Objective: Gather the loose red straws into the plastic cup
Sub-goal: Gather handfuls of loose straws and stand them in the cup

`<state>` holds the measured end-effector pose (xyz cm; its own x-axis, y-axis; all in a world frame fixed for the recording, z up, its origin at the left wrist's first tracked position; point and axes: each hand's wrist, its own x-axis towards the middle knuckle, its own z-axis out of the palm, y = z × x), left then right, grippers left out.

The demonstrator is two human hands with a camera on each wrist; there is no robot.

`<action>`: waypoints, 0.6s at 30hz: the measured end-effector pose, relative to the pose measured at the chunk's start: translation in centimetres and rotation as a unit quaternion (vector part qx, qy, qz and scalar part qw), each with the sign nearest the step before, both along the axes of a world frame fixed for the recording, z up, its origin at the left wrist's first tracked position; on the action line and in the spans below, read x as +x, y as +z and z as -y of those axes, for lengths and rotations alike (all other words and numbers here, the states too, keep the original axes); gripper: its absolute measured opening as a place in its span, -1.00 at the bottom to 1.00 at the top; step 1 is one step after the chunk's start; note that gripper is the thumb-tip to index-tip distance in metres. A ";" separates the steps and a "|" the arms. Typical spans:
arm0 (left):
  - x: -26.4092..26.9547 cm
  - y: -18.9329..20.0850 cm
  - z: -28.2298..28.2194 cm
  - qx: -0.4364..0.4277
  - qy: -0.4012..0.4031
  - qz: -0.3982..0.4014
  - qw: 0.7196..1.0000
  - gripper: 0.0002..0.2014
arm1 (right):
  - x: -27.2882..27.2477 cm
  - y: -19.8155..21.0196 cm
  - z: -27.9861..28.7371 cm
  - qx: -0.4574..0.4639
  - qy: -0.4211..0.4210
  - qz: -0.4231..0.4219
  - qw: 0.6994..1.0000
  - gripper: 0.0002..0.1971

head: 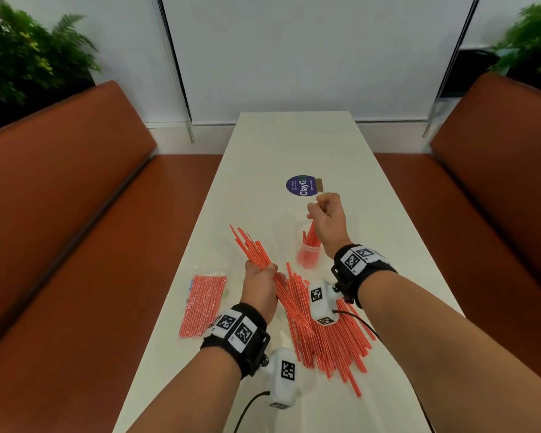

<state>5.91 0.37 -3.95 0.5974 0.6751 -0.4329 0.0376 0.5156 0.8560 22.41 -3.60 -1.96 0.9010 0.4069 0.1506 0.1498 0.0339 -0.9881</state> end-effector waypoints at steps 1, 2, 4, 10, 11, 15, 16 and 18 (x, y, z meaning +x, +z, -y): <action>0.1 0.0 0.1 -0.002 -0.002 0.002 1.000 -0.55 | 0.0 0.1 0.0 -0.017 0.011 0.007 1.000 -0.92; 0.1 -0.1 0.1 -0.004 -0.003 0.004 1.000 -0.57 | -0.1 0.2 0.1 -0.038 0.020 0.021 0.999 -0.92; 0.1 0.0 0.2 -0.003 -0.004 0.005 1.000 -0.64 | -0.2 0.1 0.6 -0.076 0.007 0.083 0.994 -0.81; 0.2 0.6 -0.1 0.037 0.000 0.013 0.999 -0.80 | -4.4 2.2 4.5 -0.104 0.105 0.323 0.935 -0.45; 0.3 0.9 -0.1 0.053 0.001 0.016 0.998 -0.81 | -5.6 2.6 5.3 -0.144 0.158 0.301 0.929 -0.41; 0.7 1.9 -0.1 0.106 0.003 0.044 0.993 -0.76 | -8.5 1.8 8.2 -0.387 0.325 0.145 0.851 -0.06; 0.8 2.1 0.0 0.118 0.002 0.058 0.991 -0.81 | -8.7 1.3 8.6 -0.419 0.344 0.099 0.835 -0.02; 1.0 2.5 0.5 0.134 -0.010 0.073 0.988 -0.83 | -9.2 0.5 8.9 -0.397 0.361 -0.016 0.844 -0.18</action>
